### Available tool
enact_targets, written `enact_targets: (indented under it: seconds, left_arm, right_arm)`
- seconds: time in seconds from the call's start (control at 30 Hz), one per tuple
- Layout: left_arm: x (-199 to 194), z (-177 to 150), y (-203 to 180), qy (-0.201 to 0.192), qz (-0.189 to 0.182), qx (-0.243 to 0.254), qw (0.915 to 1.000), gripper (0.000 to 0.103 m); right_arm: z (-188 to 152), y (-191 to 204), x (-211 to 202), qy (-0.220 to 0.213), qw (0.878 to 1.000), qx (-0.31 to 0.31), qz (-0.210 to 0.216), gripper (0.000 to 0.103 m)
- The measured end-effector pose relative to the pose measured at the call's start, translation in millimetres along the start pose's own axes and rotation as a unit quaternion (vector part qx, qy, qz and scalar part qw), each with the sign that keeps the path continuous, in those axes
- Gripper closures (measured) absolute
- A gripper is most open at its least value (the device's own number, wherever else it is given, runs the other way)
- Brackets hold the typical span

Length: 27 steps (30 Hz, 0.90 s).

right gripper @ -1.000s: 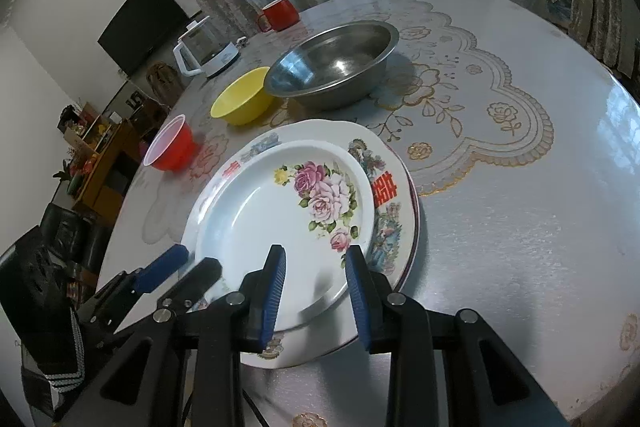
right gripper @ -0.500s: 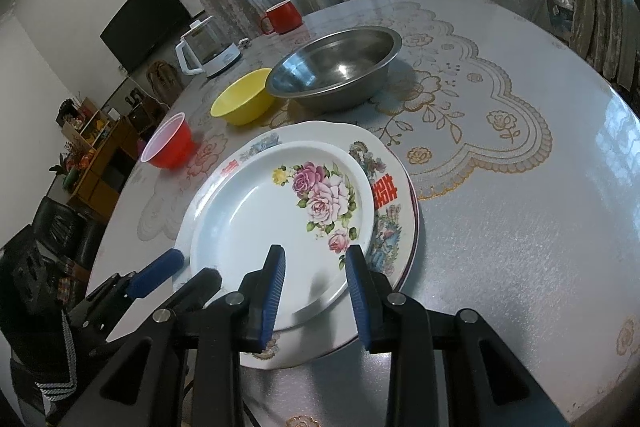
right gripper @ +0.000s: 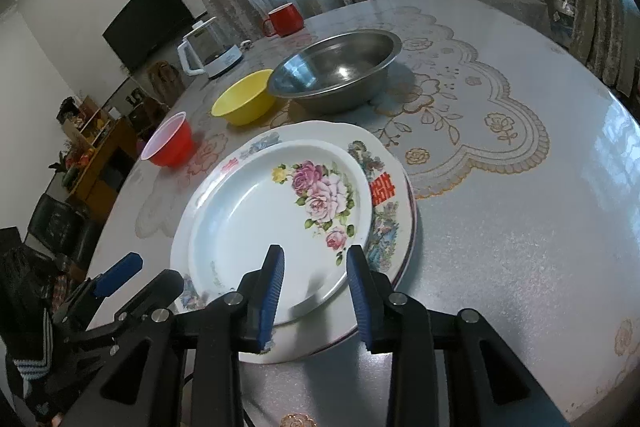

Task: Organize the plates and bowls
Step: 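Withdraw the left gripper from the plate stack, then move both grippers toward the rim of the steel basin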

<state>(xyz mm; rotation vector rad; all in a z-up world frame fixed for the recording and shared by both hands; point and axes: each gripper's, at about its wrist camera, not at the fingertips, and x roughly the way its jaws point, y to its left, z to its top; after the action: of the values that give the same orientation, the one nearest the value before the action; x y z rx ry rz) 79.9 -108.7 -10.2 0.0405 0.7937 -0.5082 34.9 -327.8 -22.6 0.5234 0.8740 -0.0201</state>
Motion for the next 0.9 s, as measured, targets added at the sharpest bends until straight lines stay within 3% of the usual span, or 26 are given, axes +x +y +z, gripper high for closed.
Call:
enact_targets:
  seconds: [0.13, 0.27, 0.4, 0.67, 0.9]
  left_arm:
    - [-3, 1, 14, 0.001, -0.004, -0.033, 0.9995, 0.010]
    - [-5, 4, 24, -0.005, 0.006, -0.047, 0.9989, 0.009]
    - [-6, 6, 31, -0.010, 0.009, -0.062, 0.9980, 0.008]
    - [2, 14, 36, 0.004, 0.008, -0.072, 0.9974, 0.008]
    - [9, 23, 38, 0.009, 0.018, -0.070, 0.9973, 0.006]
  right_arm:
    - [3, 0, -6, -0.015, 1.000, -0.005, 0.022, 0.071]
    - [14, -2, -17, -0.056, 0.998, -0.014, 0.010, 0.067]
    - [31, -13, -13, -0.063, 0.998, -0.010, -0.002, 0.067]
    - [87, -47, -4, -0.111, 0.994, -0.016, -0.020, 0.067]
    - [133, -60, 25, -0.112, 0.992, -0.038, -0.044, 0.067]
